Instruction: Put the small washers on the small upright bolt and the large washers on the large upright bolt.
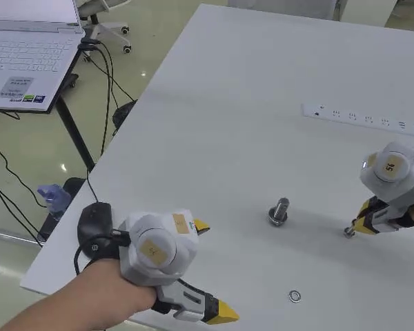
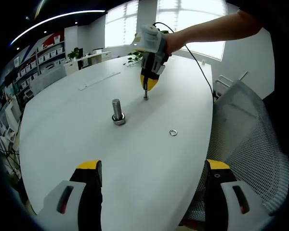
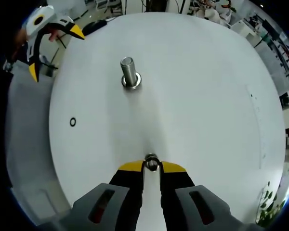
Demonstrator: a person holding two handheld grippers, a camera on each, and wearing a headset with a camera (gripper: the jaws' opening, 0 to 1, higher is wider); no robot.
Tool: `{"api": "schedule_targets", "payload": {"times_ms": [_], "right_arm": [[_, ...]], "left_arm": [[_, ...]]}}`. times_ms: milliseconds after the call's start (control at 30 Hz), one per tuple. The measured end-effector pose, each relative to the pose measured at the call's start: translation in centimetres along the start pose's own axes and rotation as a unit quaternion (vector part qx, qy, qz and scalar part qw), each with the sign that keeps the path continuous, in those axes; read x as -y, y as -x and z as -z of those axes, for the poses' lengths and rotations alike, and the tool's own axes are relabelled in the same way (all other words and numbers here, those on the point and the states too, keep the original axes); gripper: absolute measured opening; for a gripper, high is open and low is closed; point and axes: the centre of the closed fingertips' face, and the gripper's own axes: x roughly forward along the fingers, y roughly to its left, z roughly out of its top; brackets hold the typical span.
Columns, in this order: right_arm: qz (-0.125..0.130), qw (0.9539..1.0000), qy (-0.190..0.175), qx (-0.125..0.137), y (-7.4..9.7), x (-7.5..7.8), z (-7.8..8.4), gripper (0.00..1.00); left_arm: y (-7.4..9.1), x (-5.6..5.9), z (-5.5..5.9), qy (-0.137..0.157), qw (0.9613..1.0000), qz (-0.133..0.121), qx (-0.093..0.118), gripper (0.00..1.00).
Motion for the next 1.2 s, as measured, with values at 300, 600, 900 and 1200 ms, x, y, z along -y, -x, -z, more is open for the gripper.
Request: {"api": "schedule_targets", "payload": {"times_ms": [300, 600, 900, 1200], "right_arm": [[-0.002, 1.0, -0.002, -0.006, -1.5, -0.1, 0.4, 0.13], [-0.002, 0.9999, -0.003, -0.011, -2.5, -0.1, 0.6, 0.13], [-0.001, 0.9999, -0.004, -0.009, -2.6, -0.1, 0.7, 0.13], [-0.001, 0.9999, -0.002, -0.014, -2.6, -0.1, 0.4, 0.13]], "left_arm": [[0.1, -0.1, 0.2, 0.001, 1.0, 0.0, -0.001, 0.87], [0.0, 0.0, 0.3, 0.001, 1.0, 0.0, -0.003, 0.87], [-0.1, -0.1, 0.3, -0.004, 1.0, 0.0, -0.003, 0.87], [-0.1, -0.1, 0.2, -0.007, 1.0, -0.001, -0.004, 0.87]]}}
